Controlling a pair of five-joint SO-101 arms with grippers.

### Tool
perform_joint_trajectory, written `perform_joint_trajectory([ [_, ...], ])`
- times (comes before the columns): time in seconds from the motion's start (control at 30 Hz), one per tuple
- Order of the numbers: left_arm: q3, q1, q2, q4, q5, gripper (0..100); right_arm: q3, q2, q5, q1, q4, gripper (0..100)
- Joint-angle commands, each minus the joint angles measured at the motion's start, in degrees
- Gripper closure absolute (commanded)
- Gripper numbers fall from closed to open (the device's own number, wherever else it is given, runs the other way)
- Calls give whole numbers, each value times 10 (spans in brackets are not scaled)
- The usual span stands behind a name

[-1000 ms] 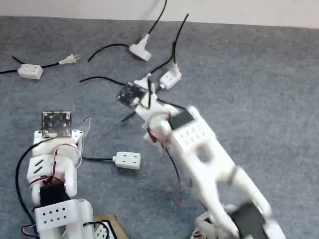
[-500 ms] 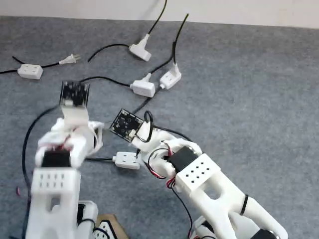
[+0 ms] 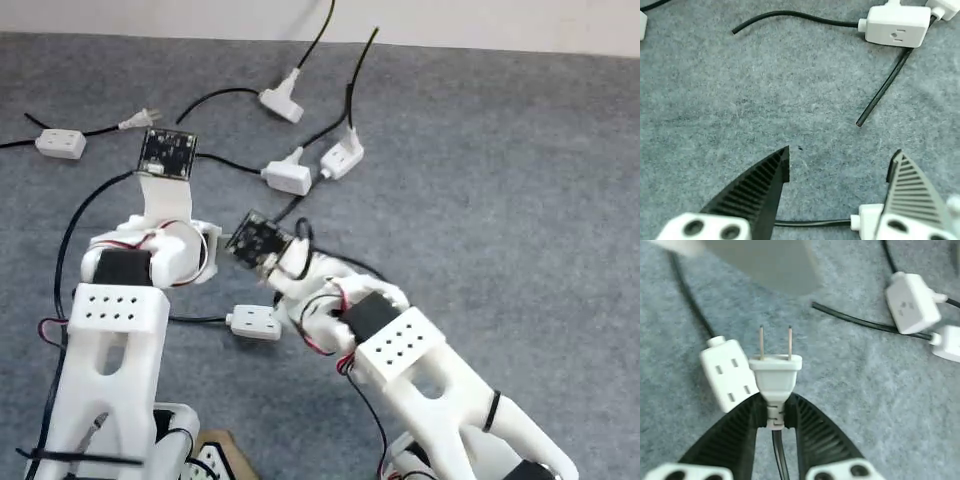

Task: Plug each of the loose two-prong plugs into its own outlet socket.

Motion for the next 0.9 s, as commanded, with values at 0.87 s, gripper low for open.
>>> perform_joint_trajectory([
  [0.87,-41,66,4,69,14,684,-180,127,-24,13,69,991],
])
